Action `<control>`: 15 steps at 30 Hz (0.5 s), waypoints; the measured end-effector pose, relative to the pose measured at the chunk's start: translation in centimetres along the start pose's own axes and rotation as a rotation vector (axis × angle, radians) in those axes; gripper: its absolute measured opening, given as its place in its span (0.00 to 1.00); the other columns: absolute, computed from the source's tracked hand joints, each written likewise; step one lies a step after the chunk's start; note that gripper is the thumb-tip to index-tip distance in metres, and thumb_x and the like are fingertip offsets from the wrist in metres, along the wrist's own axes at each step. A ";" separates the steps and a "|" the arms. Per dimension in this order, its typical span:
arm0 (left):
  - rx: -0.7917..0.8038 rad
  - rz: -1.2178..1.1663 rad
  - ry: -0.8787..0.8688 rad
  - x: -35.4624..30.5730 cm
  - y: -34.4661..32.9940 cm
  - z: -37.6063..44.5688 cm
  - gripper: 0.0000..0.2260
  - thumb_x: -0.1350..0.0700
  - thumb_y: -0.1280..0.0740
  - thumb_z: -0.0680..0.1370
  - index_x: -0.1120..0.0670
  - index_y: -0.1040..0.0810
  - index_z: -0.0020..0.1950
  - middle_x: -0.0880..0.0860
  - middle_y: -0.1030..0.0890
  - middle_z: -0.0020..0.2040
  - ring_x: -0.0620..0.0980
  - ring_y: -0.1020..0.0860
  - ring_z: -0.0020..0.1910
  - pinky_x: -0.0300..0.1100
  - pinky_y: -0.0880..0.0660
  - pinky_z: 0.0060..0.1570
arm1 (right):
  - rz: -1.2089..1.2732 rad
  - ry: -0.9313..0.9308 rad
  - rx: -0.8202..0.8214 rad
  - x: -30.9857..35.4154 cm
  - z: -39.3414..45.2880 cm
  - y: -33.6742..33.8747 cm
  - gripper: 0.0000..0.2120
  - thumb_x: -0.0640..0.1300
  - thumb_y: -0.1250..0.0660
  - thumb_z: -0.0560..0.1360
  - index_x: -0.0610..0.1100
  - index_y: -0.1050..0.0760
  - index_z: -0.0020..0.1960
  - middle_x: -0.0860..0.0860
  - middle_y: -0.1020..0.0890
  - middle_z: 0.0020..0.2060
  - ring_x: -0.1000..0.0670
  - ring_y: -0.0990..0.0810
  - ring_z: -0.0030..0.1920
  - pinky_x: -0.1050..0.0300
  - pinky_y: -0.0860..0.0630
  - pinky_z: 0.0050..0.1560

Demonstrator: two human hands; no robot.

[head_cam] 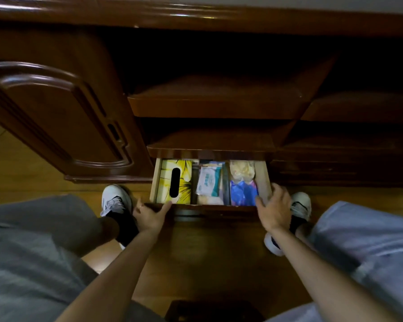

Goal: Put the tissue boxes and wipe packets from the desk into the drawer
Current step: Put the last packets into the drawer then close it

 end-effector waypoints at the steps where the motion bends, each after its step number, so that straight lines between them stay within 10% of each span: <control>1: 0.051 -0.145 0.054 0.7 -0.1 0.2 0.42 0.51 0.24 0.76 0.54 0.45 0.82 0.62 0.34 0.76 0.65 0.32 0.73 0.61 0.29 0.69 | 0.152 -0.190 -0.001 -1.2 0.2 -0.2 0.37 0.56 0.29 0.77 0.45 0.41 0.78 0.41 0.33 0.75 0.38 0.30 0.72 0.39 0.24 0.64; 6: 0.037 -0.687 0.388 1.9 -0.6 0.7 0.28 0.39 0.33 0.79 0.46 0.34 0.76 0.57 0.21 0.63 0.61 0.19 0.58 0.61 0.21 0.57 | 1.083 -0.878 0.268 -4.4 -0.6 -2.5 0.32 0.66 0.36 0.77 0.46 0.30 0.72 0.46 0.23 0.66 0.40 0.28 0.71 0.35 0.29 0.68; 15: 0.108 -0.830 0.463 3.9 -4.1 2.0 0.37 0.25 0.37 0.71 0.41 0.34 0.76 0.53 0.21 0.67 0.56 0.20 0.61 0.55 0.17 0.48 | 1.587 -0.970 0.232 -3.8 -0.9 -7.9 0.48 0.78 0.27 0.55 0.50 0.28 0.66 0.42 0.30 0.72 0.36 0.32 0.72 0.31 0.34 0.70</control>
Point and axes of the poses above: each hand's wrist, its own z-axis towards the middle knuckle, its own y-axis out of the back of the hand, x = y × z, the point moved 2 cm from there along z, towards the middle knuckle
